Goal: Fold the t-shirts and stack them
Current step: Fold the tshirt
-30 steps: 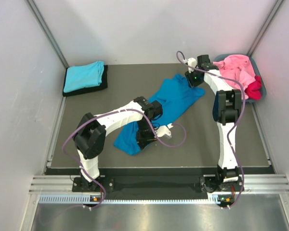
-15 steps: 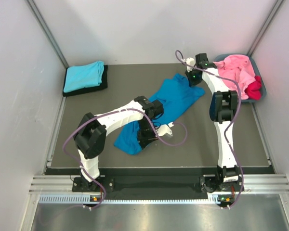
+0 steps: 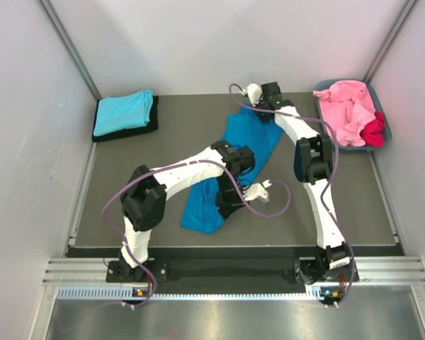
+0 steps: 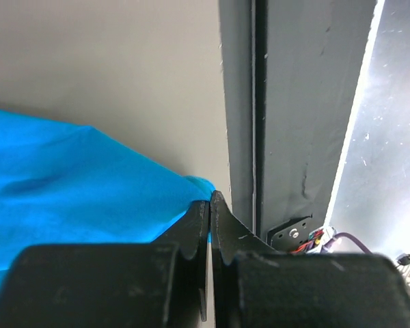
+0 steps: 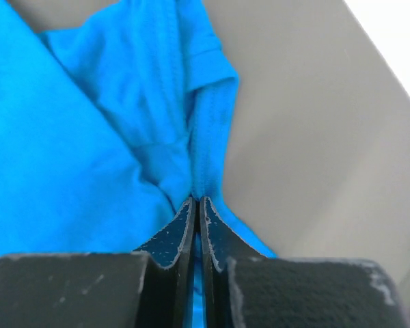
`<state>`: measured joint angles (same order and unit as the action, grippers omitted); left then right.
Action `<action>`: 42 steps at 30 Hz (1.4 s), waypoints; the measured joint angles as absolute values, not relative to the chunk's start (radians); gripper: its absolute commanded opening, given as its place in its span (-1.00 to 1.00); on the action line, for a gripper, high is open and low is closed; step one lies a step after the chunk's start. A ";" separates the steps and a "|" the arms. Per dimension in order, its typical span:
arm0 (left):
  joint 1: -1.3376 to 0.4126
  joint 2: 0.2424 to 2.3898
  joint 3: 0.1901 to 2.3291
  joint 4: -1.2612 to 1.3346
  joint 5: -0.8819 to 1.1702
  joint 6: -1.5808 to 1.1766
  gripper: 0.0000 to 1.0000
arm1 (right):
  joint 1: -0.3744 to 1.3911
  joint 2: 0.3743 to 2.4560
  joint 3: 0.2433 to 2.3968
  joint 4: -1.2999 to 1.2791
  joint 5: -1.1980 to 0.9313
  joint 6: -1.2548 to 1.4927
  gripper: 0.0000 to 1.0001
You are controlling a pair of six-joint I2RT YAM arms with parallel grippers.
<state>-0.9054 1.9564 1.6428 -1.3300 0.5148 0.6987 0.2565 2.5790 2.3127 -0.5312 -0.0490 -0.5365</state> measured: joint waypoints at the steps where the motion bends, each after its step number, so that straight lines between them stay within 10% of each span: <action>1: -0.908 1.961 1.654 -1.330 0.521 0.704 -1.00 | 0.269 2.589 2.317 -0.507 -0.044 -0.541 -1.00; 28: -0.947 2.301 2.016 -1.390 0.730 0.845 -0.95 | 0.319 2.807 2.471 0.139 0.004 -0.538 -1.00; 33: -0.945 2.333 2.032 -1.404 0.781 0.846 -0.61 | 0.307 2.829 2.476 0.188 -0.010 -0.534 -1.00; 38: -0.945 2.335 2.043 -1.435 0.813 0.818 -0.27 | 0.305 2.831 2.475 0.259 0.006 -0.494 -0.01; 42: -0.940 2.310 2.047 -1.431 0.828 0.748 -0.07 | 0.299 2.794 2.421 0.325 0.074 -0.469 0.24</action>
